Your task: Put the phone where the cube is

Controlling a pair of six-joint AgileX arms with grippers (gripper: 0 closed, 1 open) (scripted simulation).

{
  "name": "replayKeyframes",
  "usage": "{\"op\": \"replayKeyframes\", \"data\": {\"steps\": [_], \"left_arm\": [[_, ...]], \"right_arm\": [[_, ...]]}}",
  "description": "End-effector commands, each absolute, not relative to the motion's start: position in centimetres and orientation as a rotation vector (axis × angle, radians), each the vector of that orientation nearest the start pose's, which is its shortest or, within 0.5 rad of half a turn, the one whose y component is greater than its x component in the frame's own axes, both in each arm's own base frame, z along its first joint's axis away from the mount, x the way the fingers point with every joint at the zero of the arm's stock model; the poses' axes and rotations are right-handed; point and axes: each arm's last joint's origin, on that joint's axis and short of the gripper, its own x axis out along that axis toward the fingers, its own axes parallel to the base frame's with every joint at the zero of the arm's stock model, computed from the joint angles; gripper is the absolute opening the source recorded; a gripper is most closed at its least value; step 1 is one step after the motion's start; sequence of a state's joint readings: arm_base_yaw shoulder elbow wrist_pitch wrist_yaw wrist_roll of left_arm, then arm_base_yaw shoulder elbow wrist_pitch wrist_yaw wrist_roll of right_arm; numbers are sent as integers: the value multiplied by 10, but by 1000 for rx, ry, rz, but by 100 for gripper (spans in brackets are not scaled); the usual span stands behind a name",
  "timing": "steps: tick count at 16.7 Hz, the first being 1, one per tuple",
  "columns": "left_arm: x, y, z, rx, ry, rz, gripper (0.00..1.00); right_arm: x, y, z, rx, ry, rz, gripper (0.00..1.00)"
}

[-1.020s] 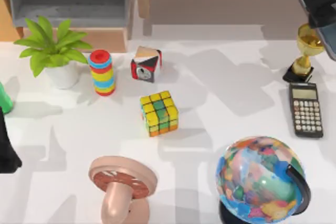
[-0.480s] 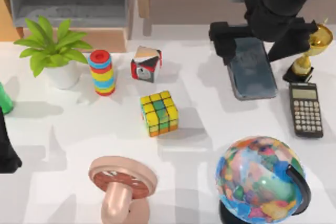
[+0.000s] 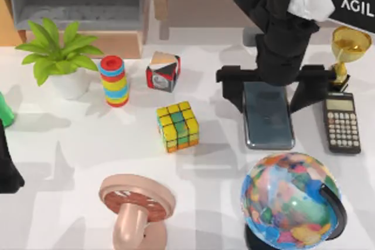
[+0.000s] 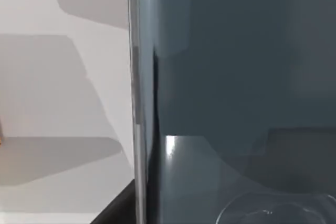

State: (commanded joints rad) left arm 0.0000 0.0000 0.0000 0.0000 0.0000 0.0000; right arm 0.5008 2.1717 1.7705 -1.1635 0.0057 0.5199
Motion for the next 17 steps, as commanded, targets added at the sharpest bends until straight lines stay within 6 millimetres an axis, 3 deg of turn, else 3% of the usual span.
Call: {"op": "replayKeyframes", "data": {"steps": [17], "left_arm": [[106,-1,160,0,0,0,100]], "right_arm": [[376,210,196,52,1496,44,0]]}}
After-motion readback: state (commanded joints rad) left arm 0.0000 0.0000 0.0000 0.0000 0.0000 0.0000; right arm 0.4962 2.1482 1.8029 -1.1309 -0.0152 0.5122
